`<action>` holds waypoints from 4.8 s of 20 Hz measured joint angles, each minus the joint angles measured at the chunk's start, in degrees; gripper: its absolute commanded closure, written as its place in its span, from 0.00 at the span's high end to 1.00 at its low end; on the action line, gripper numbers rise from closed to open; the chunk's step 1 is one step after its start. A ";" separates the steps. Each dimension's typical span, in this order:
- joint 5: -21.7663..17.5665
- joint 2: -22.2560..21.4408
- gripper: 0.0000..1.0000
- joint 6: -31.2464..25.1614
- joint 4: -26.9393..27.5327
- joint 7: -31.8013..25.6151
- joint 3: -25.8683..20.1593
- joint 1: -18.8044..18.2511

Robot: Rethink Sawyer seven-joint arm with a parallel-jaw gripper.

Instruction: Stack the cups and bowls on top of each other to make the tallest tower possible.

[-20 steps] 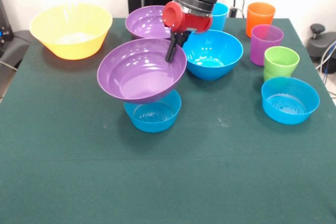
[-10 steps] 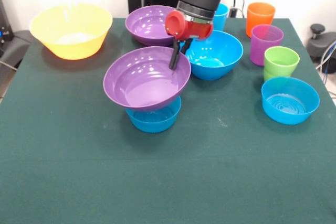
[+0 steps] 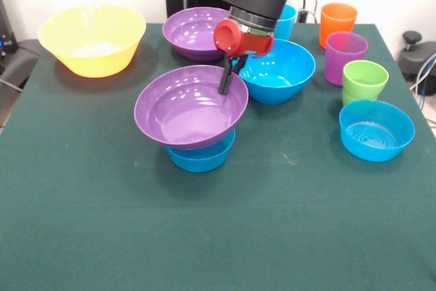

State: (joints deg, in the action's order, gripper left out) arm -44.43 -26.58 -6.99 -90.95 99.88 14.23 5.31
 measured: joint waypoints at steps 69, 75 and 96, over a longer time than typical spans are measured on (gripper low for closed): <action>9.09 3.51 0.00 0.72 4.07 0.00 3.18 2.03; 9.09 4.44 0.00 -1.09 4.74 0.00 3.84 2.21; 11.36 4.08 0.00 -4.79 4.74 0.00 4.51 6.03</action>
State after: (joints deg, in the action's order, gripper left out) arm -33.07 -22.50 -11.78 -86.20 99.88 18.74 11.34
